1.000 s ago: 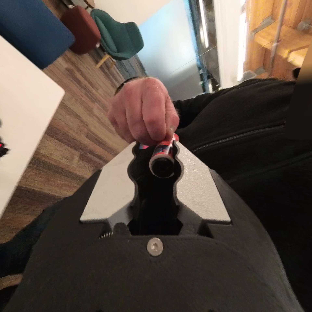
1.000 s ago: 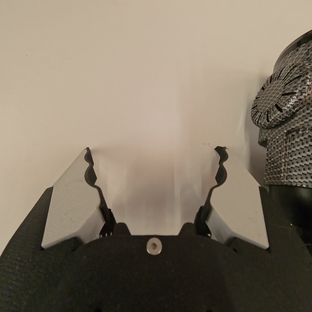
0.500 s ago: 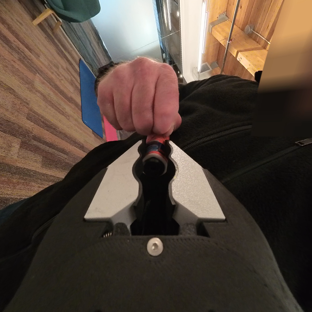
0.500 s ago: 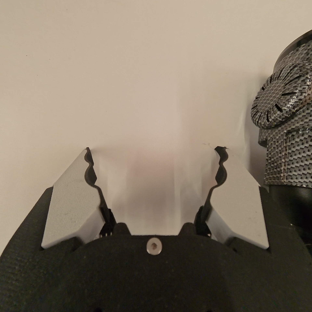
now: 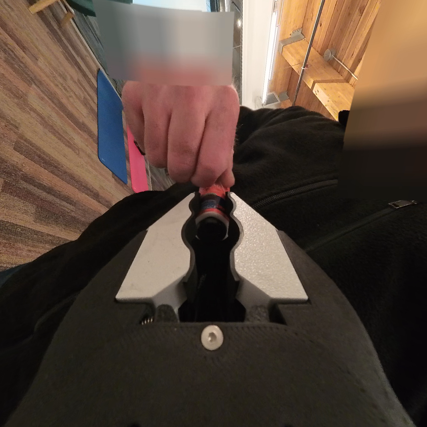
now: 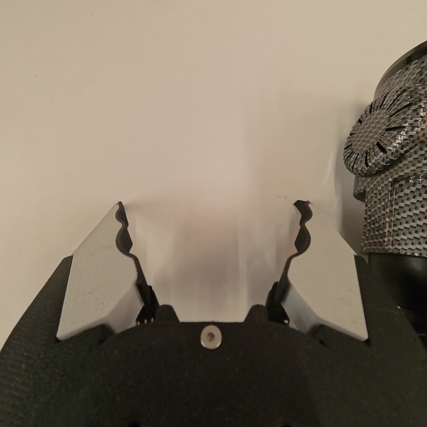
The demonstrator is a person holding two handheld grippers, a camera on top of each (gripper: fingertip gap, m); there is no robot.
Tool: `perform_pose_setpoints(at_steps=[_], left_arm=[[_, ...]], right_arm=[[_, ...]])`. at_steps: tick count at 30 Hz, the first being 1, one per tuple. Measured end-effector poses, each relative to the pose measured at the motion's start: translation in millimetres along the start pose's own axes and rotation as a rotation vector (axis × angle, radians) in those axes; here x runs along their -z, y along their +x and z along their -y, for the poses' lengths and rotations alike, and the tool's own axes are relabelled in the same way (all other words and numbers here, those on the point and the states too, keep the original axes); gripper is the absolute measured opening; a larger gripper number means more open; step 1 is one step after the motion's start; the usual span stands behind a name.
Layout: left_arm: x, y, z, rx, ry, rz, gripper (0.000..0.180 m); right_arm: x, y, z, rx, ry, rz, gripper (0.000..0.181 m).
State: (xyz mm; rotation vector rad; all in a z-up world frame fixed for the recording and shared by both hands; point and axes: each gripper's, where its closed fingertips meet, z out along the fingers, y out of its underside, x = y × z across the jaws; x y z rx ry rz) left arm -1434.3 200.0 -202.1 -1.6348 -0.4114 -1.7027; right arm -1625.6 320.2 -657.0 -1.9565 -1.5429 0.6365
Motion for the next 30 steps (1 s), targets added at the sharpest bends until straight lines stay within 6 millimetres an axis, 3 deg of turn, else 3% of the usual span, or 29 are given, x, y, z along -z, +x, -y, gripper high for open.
perform_pose_setpoints(at_steps=[14,25,27,30], left_arm=[[-1.4,9.7,-7.6,-0.017,-0.009,-0.024,0.020],[-13.3,20.2,-4.2,-0.078,-0.040,-0.051,0.016],[-11.8,18.3,3.2,-0.103,-0.011,-0.037,0.016],[-4.8,24.8,30.9,-0.211,0.082,0.011,0.013]], right_arm=[[-0.1,-0.1,-0.1,0.000,0.000,0.000,0.144],[0.0,-0.1,0.1,0.000,0.000,0.000,0.144],[0.0,-0.1,0.1,0.000,0.000,0.000,0.144],[0.0,-0.1,0.1,0.000,0.000,0.000,0.144]])
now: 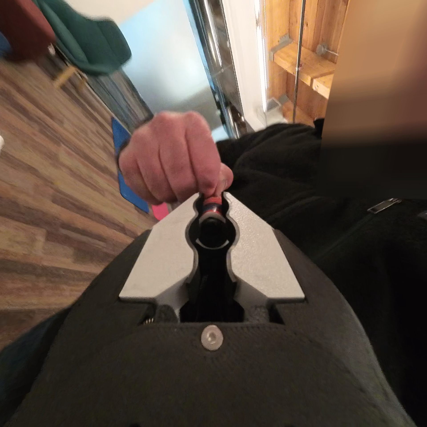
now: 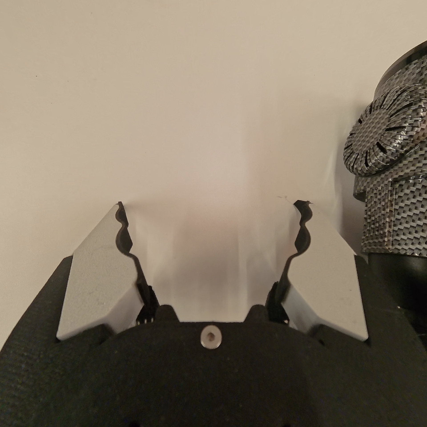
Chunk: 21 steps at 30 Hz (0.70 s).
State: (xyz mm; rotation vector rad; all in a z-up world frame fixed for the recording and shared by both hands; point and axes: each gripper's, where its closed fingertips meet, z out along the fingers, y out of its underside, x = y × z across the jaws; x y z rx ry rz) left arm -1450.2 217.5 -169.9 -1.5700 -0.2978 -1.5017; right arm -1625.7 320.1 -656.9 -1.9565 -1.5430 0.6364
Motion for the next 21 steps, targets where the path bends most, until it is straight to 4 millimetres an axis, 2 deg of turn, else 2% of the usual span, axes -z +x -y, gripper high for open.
perform_pose_setpoints(at_steps=[2,4,7,10,11,14,16,19,21], left_arm=[[14.9,3.2,29.2,-0.065,0.127,0.023,0.018],[31.9,8.3,49.9,-0.135,0.209,0.052,0.018],[63.0,21.9,83.8,-0.228,0.376,0.067,0.031],[97.8,25.3,109.6,-0.304,0.526,0.152,0.057],[107.8,25.0,115.2,-0.322,0.562,0.180,0.059],[127.8,27.8,126.6,-0.365,0.618,0.229,0.055],[135.4,27.7,127.8,-0.404,0.653,0.298,0.061],[135.3,37.4,119.8,-0.417,0.688,0.279,0.060],[126.9,40.4,113.6,-0.425,0.677,0.278,0.060]], right_arm=[[0.0,0.0,0.0,0.000,0.000,0.000,0.144],[0.0,0.0,0.0,0.000,0.000,0.000,0.144],[-0.1,0.0,0.1,0.000,0.000,0.000,0.144],[-0.1,0.0,0.1,0.000,0.000,0.000,0.144],[-0.1,0.0,0.1,0.000,0.000,0.000,0.144],[0.0,0.0,0.1,0.000,0.000,0.000,0.144],[0.0,0.0,0.2,0.000,0.000,0.000,0.144],[-0.1,0.0,0.1,0.000,0.000,0.000,0.144],[-0.1,0.0,0.1,0.000,0.000,0.000,0.144]])
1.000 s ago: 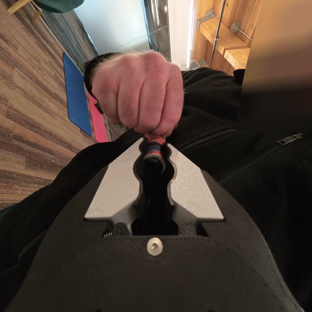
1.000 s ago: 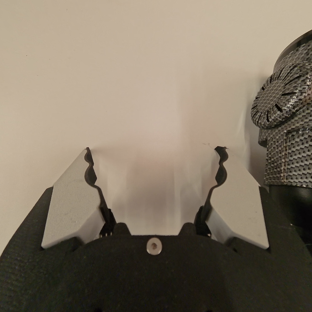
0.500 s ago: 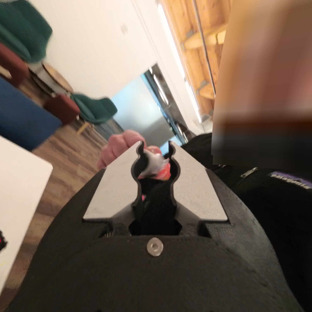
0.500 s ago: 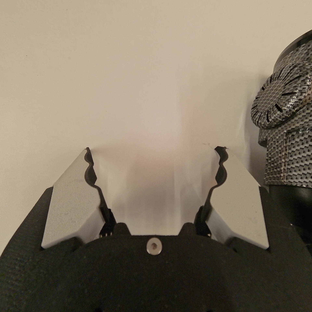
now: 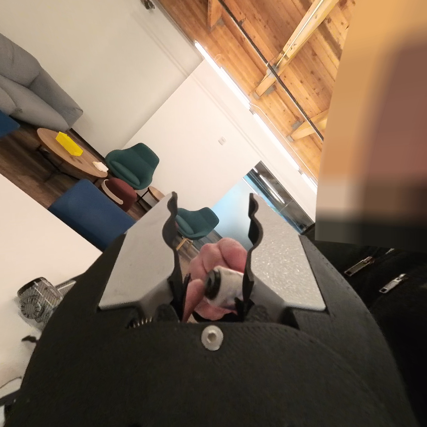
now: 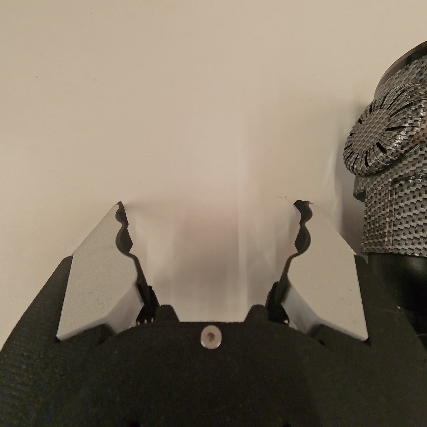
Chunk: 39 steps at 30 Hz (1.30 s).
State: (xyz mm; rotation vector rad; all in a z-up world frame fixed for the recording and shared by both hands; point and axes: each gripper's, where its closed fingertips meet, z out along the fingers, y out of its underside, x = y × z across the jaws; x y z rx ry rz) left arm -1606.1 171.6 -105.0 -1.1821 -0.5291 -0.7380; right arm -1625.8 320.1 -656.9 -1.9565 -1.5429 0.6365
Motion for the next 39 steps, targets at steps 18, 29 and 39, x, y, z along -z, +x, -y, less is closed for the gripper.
perform_pose_setpoints(at_steps=[18,29,39], left_arm=[[-30.2,28.4,-23.5,0.086,-0.207,-0.060,0.041],[-30.1,29.9,-25.7,-0.301,-0.490,-0.035,0.028],[-45.8,59.8,-30.8,-0.233,-0.446,-0.186,0.027]], right_arm=[[0.1,0.0,-0.1,0.000,0.000,0.000,0.144],[0.2,0.1,-0.2,0.000,0.000,0.000,0.144],[0.2,0.1,-0.2,0.000,0.000,0.000,0.144]])
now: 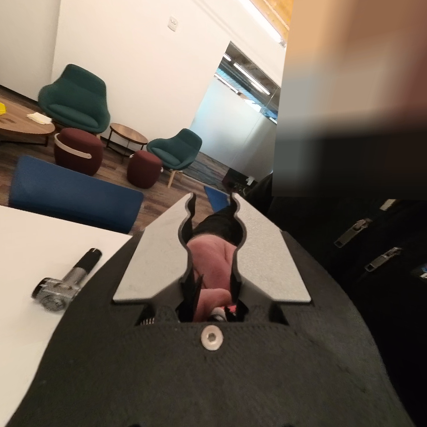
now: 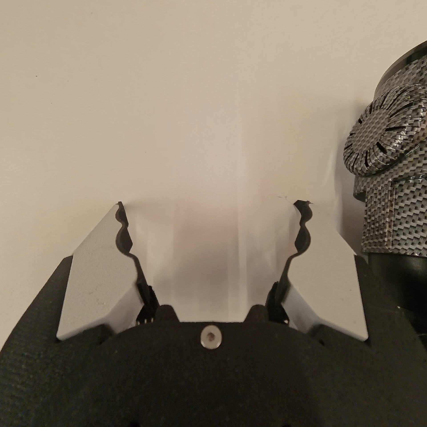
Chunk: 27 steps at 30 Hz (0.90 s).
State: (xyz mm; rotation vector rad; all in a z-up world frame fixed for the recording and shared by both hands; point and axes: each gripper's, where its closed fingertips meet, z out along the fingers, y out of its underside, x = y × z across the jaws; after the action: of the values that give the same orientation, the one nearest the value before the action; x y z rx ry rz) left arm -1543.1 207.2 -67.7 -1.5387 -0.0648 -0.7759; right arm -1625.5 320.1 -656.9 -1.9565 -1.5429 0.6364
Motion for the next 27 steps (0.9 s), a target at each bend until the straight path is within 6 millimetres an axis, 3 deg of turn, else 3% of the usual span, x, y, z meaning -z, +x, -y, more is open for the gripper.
perform_pose_setpoints(at_steps=[8,12,16,27], left_arm=[[-14.7,7.2,-2.1,0.018,0.045,0.016,0.022],[-17.7,-17.3,-31.5,0.076,-0.065,0.115,0.017],[-10.0,-3.5,1.1,0.003,0.032,0.115,0.019],[-8.3,-3.9,11.7,0.059,0.100,0.080,0.025]], right_arm=[[-0.1,0.0,0.0,0.000,0.000,0.000,0.144],[-0.2,0.1,0.0,0.000,0.000,0.000,0.144],[-0.1,0.0,0.0,0.000,0.000,0.000,0.144],[-0.3,0.0,0.0,0.000,0.000,0.000,0.144]])
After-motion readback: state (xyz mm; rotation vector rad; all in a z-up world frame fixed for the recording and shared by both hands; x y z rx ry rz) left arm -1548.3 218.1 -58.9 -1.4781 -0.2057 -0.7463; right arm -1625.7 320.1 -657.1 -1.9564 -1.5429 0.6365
